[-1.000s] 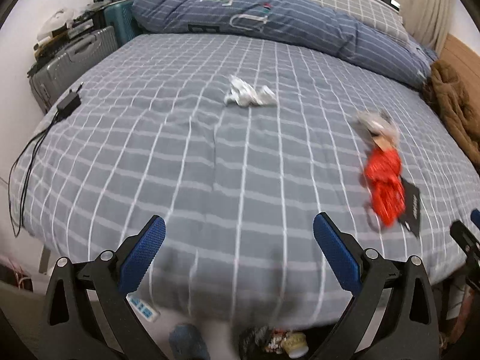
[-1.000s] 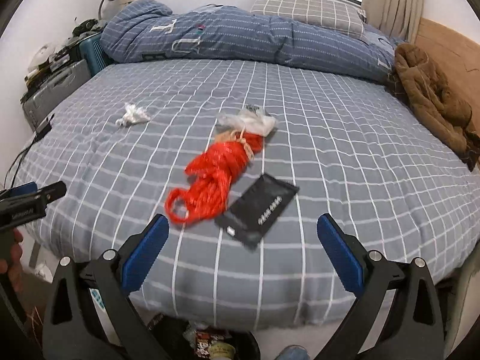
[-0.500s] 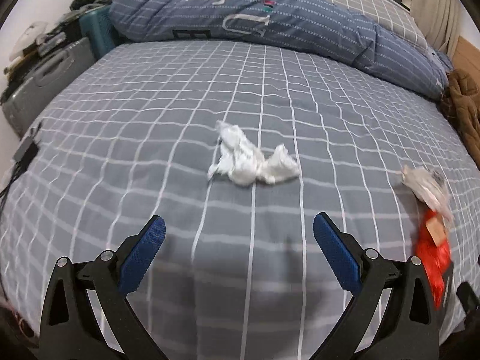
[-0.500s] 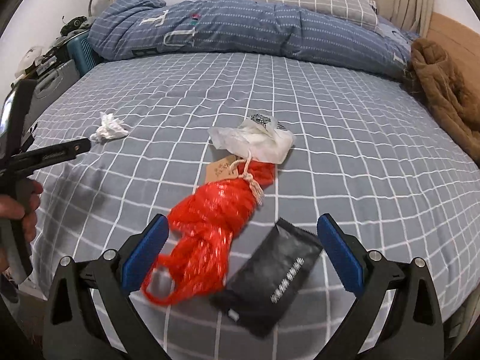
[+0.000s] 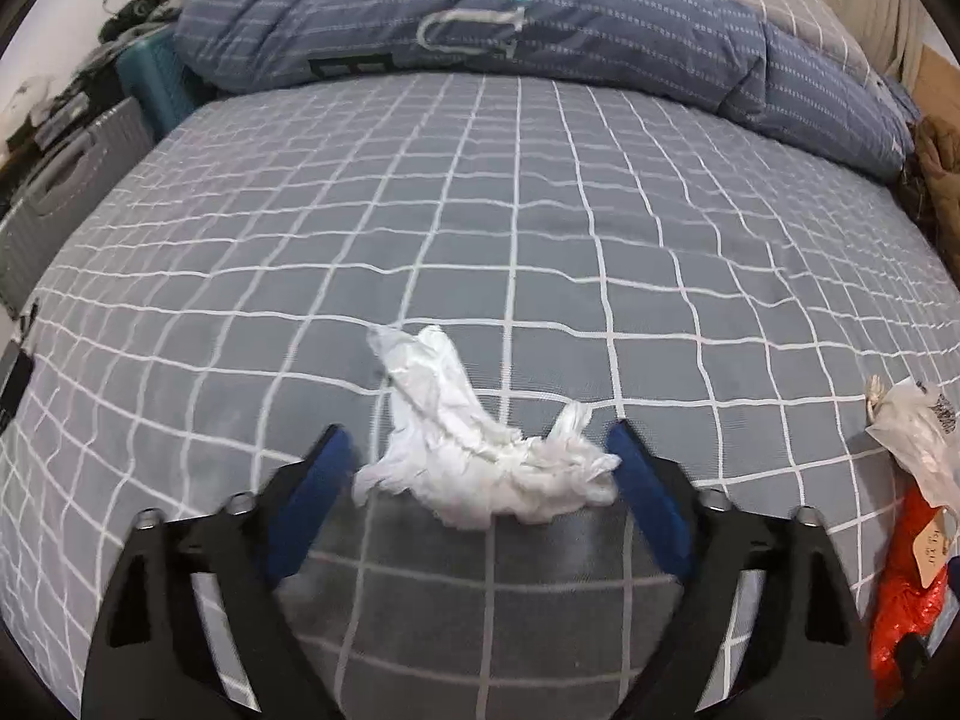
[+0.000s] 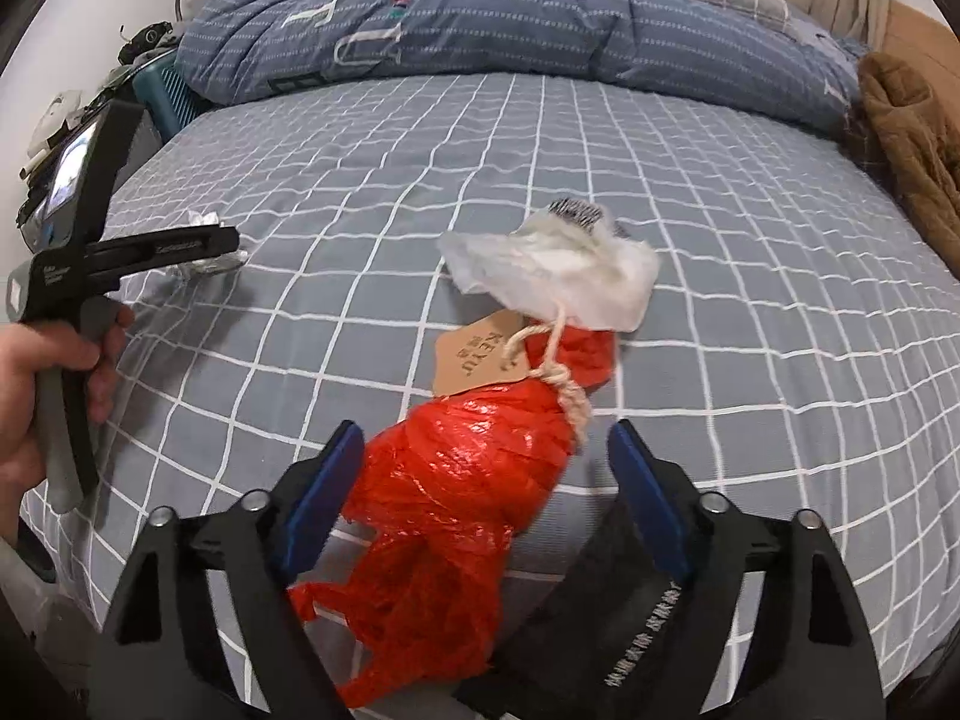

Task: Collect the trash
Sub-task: 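Grasp the white tissue with the left tool while the right tool grasps the red bag, then lift the tissue and red bag and carry them over the bin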

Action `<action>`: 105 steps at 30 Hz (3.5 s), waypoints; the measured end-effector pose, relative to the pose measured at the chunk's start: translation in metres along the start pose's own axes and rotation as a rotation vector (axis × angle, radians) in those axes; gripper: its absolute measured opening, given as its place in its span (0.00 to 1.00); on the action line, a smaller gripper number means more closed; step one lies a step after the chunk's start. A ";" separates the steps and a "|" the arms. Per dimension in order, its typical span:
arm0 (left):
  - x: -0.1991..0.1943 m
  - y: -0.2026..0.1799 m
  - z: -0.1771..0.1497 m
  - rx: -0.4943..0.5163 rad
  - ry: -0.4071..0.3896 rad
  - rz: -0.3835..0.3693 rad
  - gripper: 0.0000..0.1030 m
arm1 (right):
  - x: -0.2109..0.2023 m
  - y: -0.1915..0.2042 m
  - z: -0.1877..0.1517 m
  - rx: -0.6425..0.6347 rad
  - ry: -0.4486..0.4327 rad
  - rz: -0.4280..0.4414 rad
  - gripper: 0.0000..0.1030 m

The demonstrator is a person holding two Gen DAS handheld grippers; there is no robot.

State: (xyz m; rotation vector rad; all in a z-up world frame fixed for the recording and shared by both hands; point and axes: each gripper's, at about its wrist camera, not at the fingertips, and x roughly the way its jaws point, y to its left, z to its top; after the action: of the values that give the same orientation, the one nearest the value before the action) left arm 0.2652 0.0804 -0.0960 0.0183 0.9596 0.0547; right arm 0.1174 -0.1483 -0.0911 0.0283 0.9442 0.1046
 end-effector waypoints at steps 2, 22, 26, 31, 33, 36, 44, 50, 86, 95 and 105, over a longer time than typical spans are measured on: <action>0.005 0.001 0.001 -0.011 0.011 -0.009 0.65 | 0.005 0.001 -0.002 0.003 0.015 0.017 0.67; -0.016 -0.002 -0.022 -0.019 0.023 0.014 0.24 | -0.005 0.005 -0.008 0.033 0.023 0.050 0.44; -0.031 -0.002 -0.028 -0.028 0.014 0.003 0.24 | -0.015 0.008 -0.010 0.034 0.011 0.051 0.44; -0.051 -0.004 -0.037 -0.028 0.004 0.003 0.24 | -0.027 0.012 -0.014 0.034 0.009 0.052 0.44; -0.060 -0.004 -0.042 -0.027 0.000 -0.001 0.24 | -0.033 0.015 -0.016 0.033 0.004 0.053 0.44; -0.071 -0.005 -0.050 -0.025 0.000 -0.010 0.24 | -0.040 0.017 -0.019 0.034 0.002 0.057 0.44; -0.107 -0.001 -0.075 -0.068 0.003 -0.112 0.24 | -0.059 0.022 -0.031 0.036 -0.001 0.062 0.44; -0.137 -0.008 -0.090 -0.062 -0.016 -0.127 0.24 | -0.074 0.021 -0.038 0.045 -0.006 0.068 0.44; -0.220 -0.043 -0.187 0.018 0.024 -0.112 0.24 | -0.151 0.034 -0.107 0.020 -0.004 0.062 0.44; -0.242 -0.048 -0.210 0.018 0.000 -0.128 0.24 | -0.164 0.033 -0.130 0.020 0.009 0.055 0.44; -0.256 -0.050 -0.242 0.010 0.016 -0.137 0.24 | -0.182 0.037 -0.153 0.015 0.007 0.052 0.44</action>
State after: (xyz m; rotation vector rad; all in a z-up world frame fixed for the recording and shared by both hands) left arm -0.0781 0.0138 -0.0272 -0.0385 0.9749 -0.0767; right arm -0.1157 -0.1335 -0.0314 0.0660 0.9511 0.1457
